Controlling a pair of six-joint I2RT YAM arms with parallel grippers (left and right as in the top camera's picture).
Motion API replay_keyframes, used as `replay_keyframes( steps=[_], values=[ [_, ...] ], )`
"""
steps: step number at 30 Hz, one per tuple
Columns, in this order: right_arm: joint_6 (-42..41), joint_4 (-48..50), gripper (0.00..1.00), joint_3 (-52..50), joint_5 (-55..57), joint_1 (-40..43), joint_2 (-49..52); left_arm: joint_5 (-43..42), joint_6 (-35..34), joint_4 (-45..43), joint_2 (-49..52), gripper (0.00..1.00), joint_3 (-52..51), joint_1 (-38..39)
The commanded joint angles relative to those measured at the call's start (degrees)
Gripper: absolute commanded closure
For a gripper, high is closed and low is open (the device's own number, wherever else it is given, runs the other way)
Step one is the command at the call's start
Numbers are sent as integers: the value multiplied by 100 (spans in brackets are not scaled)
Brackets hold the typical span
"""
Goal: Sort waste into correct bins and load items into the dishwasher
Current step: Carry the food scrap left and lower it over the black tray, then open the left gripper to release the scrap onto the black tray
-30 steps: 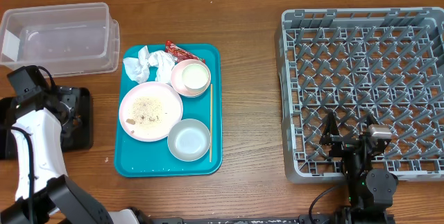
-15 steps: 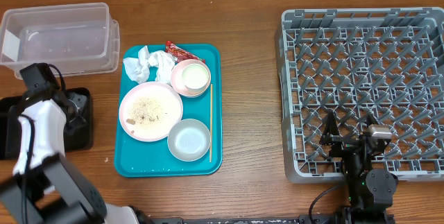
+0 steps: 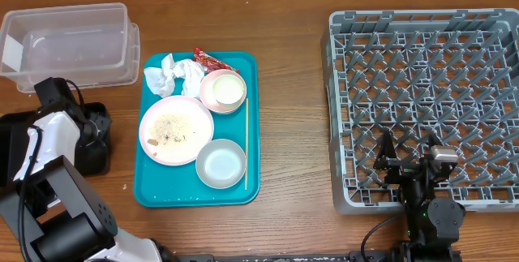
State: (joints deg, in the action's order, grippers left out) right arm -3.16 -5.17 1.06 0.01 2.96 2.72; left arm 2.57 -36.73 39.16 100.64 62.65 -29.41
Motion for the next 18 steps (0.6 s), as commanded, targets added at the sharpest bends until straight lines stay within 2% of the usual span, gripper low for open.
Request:
replay_keyframes(
  steps=[1,14,18],
  values=[
    [17,33,0,-59,-15,11,-52,-131,229,111,24,96,-72,131],
    [17,33,0,-59,-15,11,-52,385,330,741,7,96,-72,168],
    [17,33,0,-59,-15,11,-52,199,332,752,-44,96,-52,168]
  ],
)
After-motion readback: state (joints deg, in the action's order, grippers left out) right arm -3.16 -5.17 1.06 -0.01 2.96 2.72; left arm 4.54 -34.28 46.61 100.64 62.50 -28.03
